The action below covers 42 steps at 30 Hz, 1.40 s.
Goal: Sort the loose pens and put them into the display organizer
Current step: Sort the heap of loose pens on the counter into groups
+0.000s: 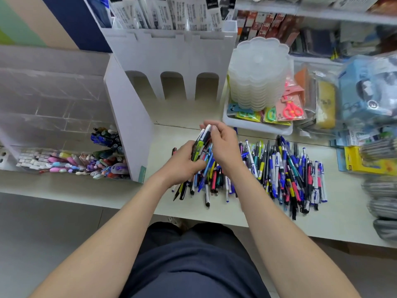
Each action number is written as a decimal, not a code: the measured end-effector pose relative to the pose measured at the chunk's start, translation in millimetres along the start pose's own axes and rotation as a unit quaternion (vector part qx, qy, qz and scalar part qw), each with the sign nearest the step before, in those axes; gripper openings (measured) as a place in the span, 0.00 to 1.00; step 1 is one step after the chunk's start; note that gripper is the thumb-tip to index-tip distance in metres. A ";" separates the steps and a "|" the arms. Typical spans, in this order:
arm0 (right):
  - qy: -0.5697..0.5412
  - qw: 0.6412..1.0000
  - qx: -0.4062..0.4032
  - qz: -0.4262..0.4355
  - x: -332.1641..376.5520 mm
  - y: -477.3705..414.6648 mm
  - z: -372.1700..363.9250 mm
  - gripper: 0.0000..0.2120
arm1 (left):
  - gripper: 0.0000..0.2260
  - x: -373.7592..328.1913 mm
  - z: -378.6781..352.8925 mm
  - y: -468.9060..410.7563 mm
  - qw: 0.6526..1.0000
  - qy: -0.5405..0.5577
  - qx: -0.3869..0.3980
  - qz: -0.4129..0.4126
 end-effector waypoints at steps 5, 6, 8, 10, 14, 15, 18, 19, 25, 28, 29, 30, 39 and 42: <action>-0.056 0.997 -0.019 -0.046 1.8 12.5 33.5 0.18 | 0.06 -26.9 -14.6 4.0 0.999 0.006 -0.028 -0.042; -0.084 0.993 -0.055 -0.059 -0.9 15.4 39.8 0.18 | 0.05 -34.5 -18.3 4.6 0.998 0.024 -0.044 -0.047; -0.136 0.973 -0.127 -0.139 -8.1 29.0 49.9 0.16 | 0.03 -50.7 -24.8 6.0 0.990 0.080 -0.103 -0.047; -0.147 0.944 -0.118 -0.269 -19.5 52.0 54.6 0.17 | 0.03 -65.2 -29.2 7.3 0.974 0.126 -0.181 -0.052; -0.343 0.829 -0.007 -0.442 -21.7 89.9 52.0 0.19 | 0.04 -93.6 -42.4 16.4 0.950 0.206 -0.214 -0.093; -0.408 0.799 -0.019 -0.442 -17.9 88.7 52.0 0.17 | 0.06 -98.6 -46.8 19.4 0.951 0.209 -0.205 -0.101; -0.489 0.769 -0.069 -0.407 -7.2 73.0 58.9 0.11 | 0.08 -105.5 -60.9 27.0 0.952 0.222 -0.187 -0.102; -0.490 0.774 -0.065 -0.395 -1.5 70.6 59.4 0.12 | 0.08 -106.3 -64.4 29.0 0.951 0.226 -0.185 -0.102; -0.510 0.778 -0.008 -0.366 8.4 72.3 56.6 0.21 | 0.15 -113.3 -69.8 43.1 0.933 0.228 -0.237 -0.145; -0.519 0.789 0.000 -0.330 14.4 78.2 57.9 0.18 | 0.08 -105.2 -72.1 45.7 0.944 0.183 -0.242 -0.130; -0.521 0.792 0.007 -0.317 17.0 81.0 58.1 0.18 | 0.08 -103.4 -72.5 46.3 0.949 0.168 -0.234 -0.129; -0.512 0.801 0.019 -0.310 17.1 83.5 58.7 0.18 | 0.08 -102.1 -72.2 46.7 0.953 0.155 -0.225 -0.133; -0.258 0.954 -0.030 -0.147 23.8 91.1 77.9 0.16 | 0.38 -88.9 -36.5 63.2 0.975 0.120 -0.055 -0.176; -0.231 0.970 0.014 -0.069 43.2 94.7 68.9 0.15 | 0.41 -82.8 -12.8 69.7 0.976 0.151 0.015 -0.159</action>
Point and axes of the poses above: each hand's wrist, its own y-axis away from the middle knuckle, its own z-axis out of the back of the hand, x = y × z, the point moved 3 cm from there along -y, towards the middle knuckle, and after that the axes turned 7 degrees about -x, right-handed, at the moved point
